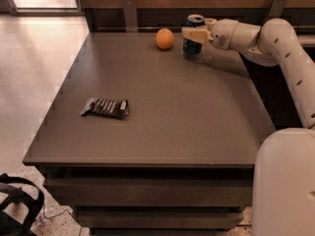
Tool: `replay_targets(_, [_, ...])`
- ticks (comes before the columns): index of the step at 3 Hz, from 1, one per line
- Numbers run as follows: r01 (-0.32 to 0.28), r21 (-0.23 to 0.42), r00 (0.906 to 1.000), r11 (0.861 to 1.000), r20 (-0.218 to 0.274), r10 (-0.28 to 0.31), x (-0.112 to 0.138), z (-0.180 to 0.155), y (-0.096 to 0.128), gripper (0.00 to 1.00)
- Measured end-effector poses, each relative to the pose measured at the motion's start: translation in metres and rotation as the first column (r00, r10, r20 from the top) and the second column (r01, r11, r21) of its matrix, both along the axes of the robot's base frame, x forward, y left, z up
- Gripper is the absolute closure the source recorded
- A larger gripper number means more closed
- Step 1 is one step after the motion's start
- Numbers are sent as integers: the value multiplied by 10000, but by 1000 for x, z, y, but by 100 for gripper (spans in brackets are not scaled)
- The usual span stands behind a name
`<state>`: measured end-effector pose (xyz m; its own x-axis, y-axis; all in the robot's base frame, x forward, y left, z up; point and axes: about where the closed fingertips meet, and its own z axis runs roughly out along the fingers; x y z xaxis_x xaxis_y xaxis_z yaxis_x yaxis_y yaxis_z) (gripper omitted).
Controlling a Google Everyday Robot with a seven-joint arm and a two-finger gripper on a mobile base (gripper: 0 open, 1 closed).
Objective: Move pepsi can near orange
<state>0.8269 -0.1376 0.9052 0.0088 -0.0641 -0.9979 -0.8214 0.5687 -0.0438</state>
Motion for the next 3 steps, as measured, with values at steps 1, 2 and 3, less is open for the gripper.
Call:
replay_targets(1, [347,-153,9984,9993,-451,-353,5,-16,-3,100])
replay_targets(2, [290,-137,9985,9995,-458,-296,5,-17,1,82])
replay_targets(3, [243,-128,9986,9996,-472,-249,6,-18,4,59])
